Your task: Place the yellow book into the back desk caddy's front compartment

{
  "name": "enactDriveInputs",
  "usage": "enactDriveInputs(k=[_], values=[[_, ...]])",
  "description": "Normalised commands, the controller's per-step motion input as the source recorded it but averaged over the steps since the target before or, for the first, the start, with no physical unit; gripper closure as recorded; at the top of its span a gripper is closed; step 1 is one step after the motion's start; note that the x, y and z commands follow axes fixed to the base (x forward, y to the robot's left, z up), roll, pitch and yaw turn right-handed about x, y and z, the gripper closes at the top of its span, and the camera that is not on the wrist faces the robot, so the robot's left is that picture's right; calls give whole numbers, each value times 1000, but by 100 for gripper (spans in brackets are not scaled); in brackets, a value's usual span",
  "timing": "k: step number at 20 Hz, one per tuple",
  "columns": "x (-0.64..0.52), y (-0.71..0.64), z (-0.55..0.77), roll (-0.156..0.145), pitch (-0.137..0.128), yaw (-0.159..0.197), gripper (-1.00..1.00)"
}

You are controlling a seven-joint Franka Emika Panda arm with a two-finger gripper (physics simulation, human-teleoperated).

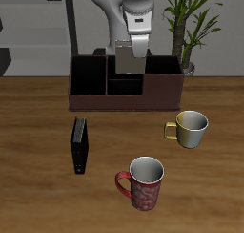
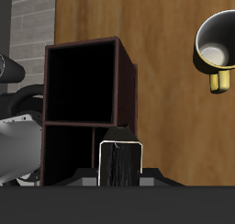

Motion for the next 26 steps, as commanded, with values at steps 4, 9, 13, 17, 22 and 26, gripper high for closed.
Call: enactDriveInputs(k=[4, 9, 13, 17, 22, 26], values=[[-106, 89, -85, 9, 24, 16, 100], [-94, -68, -79, -14, 29, 7, 100], [-116, 7, -34, 1, 20, -7, 100], [-175, 97, -186, 19, 42, -10, 100], [-19, -47, -26, -16, -2, -3, 100], [-153, -76, -66, -2, 7, 0, 100]])
